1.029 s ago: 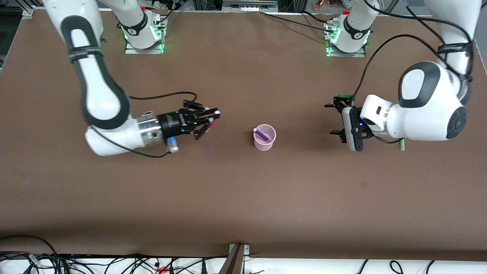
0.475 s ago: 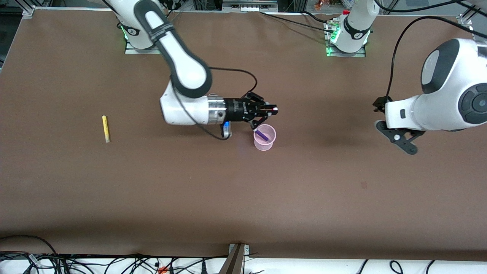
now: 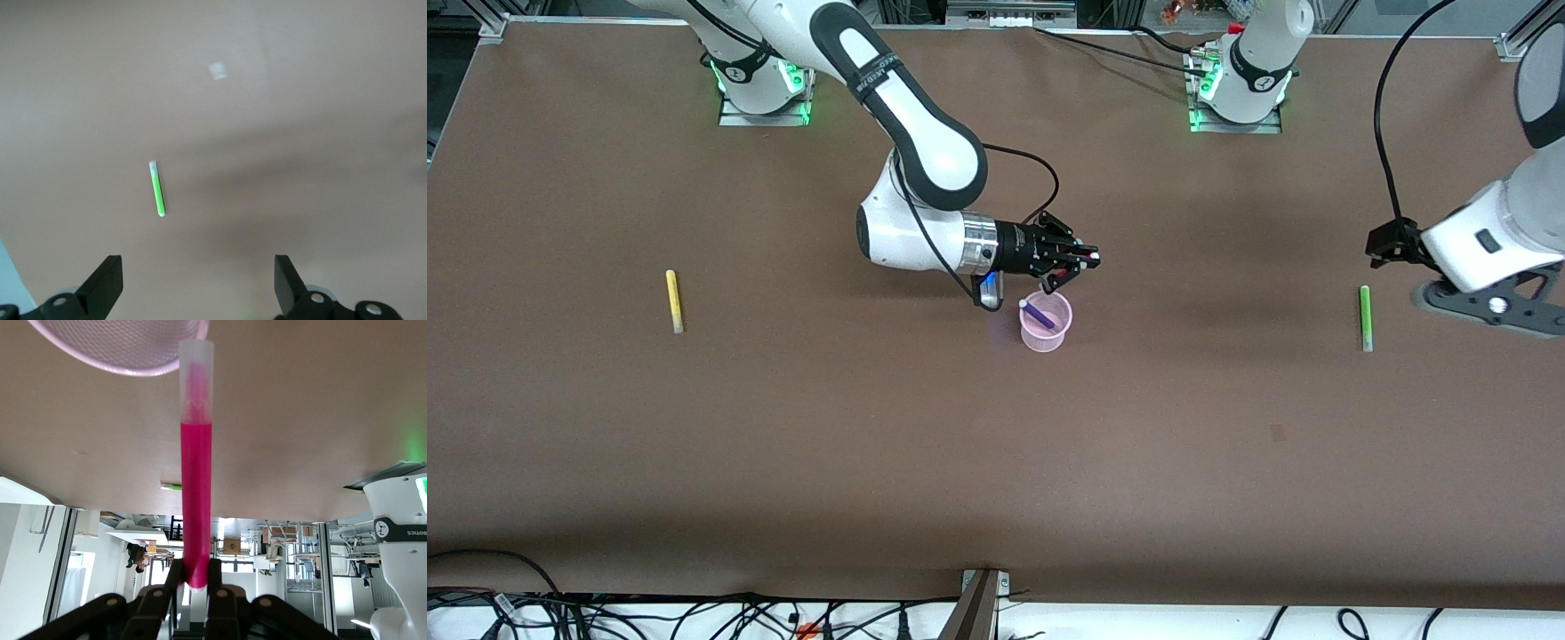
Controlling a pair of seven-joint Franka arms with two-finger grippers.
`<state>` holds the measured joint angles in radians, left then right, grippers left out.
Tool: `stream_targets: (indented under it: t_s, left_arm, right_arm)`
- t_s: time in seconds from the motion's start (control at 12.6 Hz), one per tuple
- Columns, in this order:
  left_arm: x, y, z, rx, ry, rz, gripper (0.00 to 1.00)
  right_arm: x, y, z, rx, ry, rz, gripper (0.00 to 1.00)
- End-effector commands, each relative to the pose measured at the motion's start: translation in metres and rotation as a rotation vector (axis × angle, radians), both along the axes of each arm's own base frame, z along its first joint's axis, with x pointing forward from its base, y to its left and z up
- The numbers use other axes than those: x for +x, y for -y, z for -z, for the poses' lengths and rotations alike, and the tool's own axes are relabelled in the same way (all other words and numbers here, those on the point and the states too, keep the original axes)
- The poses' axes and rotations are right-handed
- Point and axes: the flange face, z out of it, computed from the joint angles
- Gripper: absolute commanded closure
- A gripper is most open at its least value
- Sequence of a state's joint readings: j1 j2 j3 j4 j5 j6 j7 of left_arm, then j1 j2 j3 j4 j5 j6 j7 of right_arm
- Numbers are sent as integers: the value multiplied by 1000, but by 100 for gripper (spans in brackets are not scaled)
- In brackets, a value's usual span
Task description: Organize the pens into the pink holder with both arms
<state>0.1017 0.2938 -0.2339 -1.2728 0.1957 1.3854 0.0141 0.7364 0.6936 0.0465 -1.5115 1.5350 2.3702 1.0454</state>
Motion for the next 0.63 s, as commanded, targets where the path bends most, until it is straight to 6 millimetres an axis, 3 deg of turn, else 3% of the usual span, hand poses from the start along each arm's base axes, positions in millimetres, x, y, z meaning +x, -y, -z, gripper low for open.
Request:
stream_targets:
  t_s: [0.0, 0.08, 0.32, 0.4, 0.55]
  left_arm:
    - [-5, 13, -20, -4, 108, -96, 0]
    - [-11, 7, -21, -28, 170, -84, 0]
    - [-60, -13, -14, -54, 288, 14, 0]
    - [-66, -10, -13, -55, 275, 17, 0]
    - [-69, -21, -14, -56, 255, -12, 0]
  right_arm:
    - [15, -8, 4, 20, 22, 17, 100]
    - [16, -8, 7, 15, 24, 16, 100]
    - [18, -5, 18, 5, 31, 11, 100]
    - [19, -3, 20, 3, 33, 12, 100]
    - [22, 0, 24, -1, 39, 13, 100]
